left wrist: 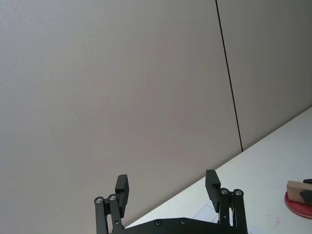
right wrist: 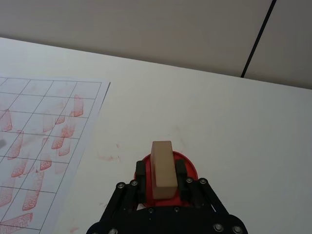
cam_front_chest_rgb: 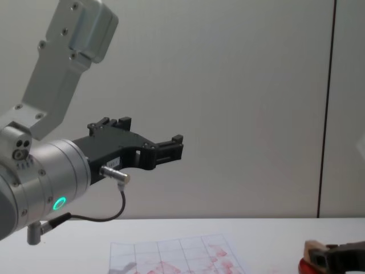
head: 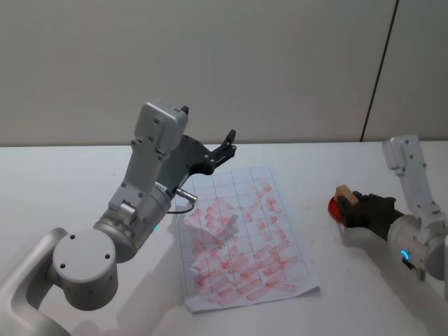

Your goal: Use the one hand to pick up the stamp and affix it onto the A4 paper.

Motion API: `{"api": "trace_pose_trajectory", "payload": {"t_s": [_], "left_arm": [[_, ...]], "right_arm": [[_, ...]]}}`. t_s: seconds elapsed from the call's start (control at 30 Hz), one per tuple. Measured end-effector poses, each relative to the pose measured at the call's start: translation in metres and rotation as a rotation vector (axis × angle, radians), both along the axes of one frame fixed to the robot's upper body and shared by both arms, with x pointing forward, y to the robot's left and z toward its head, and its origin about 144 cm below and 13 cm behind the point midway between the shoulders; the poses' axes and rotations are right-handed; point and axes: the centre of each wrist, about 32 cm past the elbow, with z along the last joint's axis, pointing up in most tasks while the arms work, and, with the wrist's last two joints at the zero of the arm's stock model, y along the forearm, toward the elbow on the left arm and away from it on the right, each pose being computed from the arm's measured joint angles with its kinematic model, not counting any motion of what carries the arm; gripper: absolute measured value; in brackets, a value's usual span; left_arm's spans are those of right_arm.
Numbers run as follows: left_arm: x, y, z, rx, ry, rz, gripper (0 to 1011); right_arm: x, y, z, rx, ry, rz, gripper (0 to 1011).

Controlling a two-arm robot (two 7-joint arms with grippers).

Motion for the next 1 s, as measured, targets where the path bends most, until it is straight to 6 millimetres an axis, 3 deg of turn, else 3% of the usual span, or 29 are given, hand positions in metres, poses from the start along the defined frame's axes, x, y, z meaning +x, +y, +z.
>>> {"api": "trace_pose_trajectory", "payload": {"t_s": [0.1,0.2,0.33,0.4,0.47,0.53,0.7,0.8,1.0], "left_arm": [[0.0,0.0,0.0,0.0,0.0,0.0,1001],[0.0,0.0,0.0,0.0,0.0,0.0,1001],[0.0,0.0,0.0,0.0,0.0,0.0,1002],[0.0,0.0,0.0,0.0,0.0,0.0,1001],[0.0,0.0,0.0,0.0,0.0,0.0,1001],[0.0,0.0,0.0,0.0,0.0,0.0,1001],[0.0,0.0,0.0,0.0,0.0,0.0,1002],[0.0,0.0,0.0,0.0,0.0,0.0,1001],[0.0,0.0,0.0,0.0,0.0,0.0,1002]], "right_arm": [[0.001,0.0,-0.002,0.002,-0.002,0.002,371],[0.001,-0.001,-0.003,0.005,-0.007,0.002,517],[0.001,-0.002,-0.003,0.009,-0.018,0.002,599],[0.001,-0.003,-0.002,0.016,-0.03,0.0,702],[0.0,-0.004,-0.001,0.024,-0.046,-0.001,716],[0.0,-0.005,0.0,0.03,-0.058,-0.002,814],[-0.004,-0.01,0.004,0.053,-0.116,-0.003,942],[-0.006,-0.014,0.007,0.065,-0.153,-0.004,1001],[-0.011,-0.025,0.012,0.084,-0.235,-0.007,1001]]}}
